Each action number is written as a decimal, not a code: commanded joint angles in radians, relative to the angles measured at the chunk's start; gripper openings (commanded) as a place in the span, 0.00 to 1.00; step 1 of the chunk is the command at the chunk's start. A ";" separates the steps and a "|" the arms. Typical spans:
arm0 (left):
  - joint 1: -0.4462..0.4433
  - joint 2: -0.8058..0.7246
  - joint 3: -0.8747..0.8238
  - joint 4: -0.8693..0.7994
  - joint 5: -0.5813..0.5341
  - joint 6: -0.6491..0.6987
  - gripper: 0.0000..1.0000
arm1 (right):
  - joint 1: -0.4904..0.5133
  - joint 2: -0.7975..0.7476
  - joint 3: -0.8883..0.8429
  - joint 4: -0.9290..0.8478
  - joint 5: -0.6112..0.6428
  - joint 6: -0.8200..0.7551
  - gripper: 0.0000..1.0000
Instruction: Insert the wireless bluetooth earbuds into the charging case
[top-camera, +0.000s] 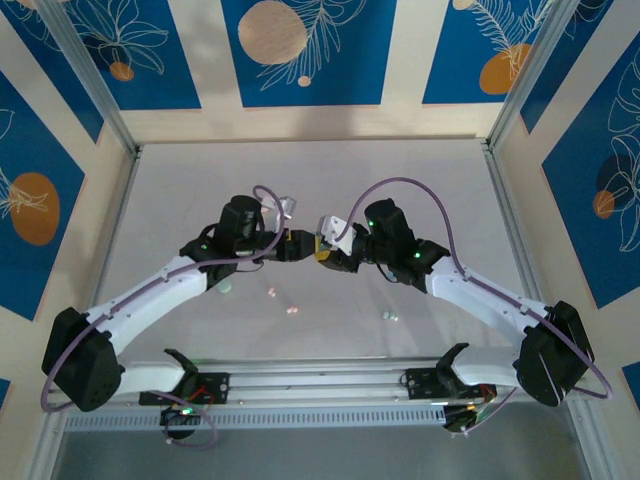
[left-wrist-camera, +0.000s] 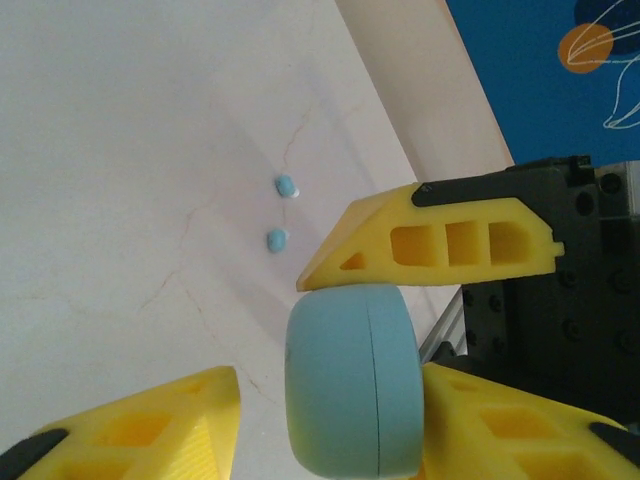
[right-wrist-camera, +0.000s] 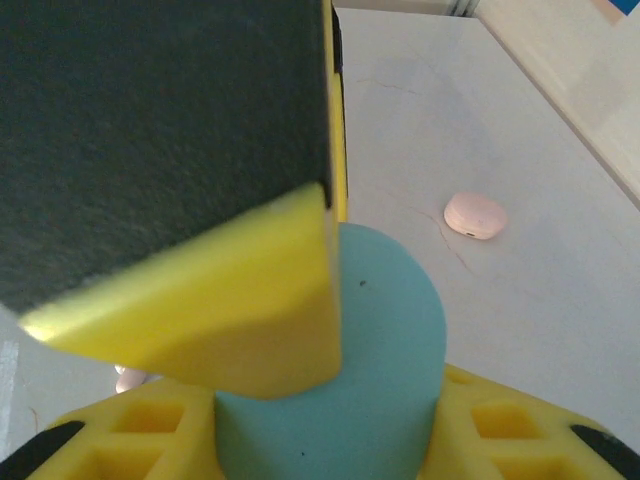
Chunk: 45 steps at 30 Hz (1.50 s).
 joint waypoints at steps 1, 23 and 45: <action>-0.014 0.009 0.028 0.030 -0.011 -0.018 0.38 | 0.007 -0.024 -0.012 0.025 -0.017 0.006 0.44; -0.014 -0.114 -0.076 0.330 -0.024 -0.451 0.15 | -0.183 -0.181 -0.216 0.499 -0.303 0.145 0.70; -0.015 -0.110 -0.070 0.371 0.002 -0.477 0.15 | -0.173 -0.053 -0.113 0.549 -0.344 0.214 0.58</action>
